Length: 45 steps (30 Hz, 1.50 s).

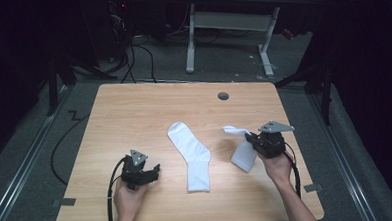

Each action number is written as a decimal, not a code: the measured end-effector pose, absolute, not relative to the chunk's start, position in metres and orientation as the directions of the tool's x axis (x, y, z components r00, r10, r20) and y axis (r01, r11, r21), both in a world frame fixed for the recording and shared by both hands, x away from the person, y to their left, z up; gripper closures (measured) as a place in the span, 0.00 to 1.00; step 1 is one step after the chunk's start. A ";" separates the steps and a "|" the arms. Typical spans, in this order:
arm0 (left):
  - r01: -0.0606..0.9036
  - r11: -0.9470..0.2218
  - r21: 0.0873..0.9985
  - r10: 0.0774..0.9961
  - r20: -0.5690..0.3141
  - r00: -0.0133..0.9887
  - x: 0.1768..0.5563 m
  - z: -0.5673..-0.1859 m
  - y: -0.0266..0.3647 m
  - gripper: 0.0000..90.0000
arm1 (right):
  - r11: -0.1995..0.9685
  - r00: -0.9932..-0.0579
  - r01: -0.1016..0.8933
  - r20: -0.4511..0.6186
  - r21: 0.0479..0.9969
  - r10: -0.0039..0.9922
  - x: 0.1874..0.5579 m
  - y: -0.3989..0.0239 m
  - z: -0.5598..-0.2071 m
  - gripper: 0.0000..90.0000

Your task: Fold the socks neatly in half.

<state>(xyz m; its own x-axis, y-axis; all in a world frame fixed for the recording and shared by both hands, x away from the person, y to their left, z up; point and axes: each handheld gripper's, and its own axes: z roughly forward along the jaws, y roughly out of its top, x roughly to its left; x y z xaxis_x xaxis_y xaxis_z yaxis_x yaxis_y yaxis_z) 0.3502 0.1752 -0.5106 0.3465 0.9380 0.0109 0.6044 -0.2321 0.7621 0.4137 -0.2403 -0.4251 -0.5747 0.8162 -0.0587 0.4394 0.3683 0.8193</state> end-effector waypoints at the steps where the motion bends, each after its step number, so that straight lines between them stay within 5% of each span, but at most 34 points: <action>1: 0.604 -0.232 0.762 0.938 0.011 0.347 0.350 -0.511 0.175 0.31 | 0.368 -0.575 0.439 -0.059 0.819 0.816 0.414 -0.240 -0.425 0.94; 45: 0.605 -0.226 0.764 0.941 0.009 0.340 0.351 -0.511 0.175 0.32 | 0.409 -0.706 0.334 -0.062 0.849 0.705 0.393 -0.202 -0.391 0.94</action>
<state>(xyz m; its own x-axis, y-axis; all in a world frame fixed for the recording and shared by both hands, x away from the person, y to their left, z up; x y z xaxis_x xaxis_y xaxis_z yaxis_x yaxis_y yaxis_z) 0.3506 0.1752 -0.5106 0.3396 0.9405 0.0089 0.6046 -0.2255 0.7639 0.3925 -0.2016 -0.3913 -0.7062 0.7053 -0.0622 0.3337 0.4091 0.8493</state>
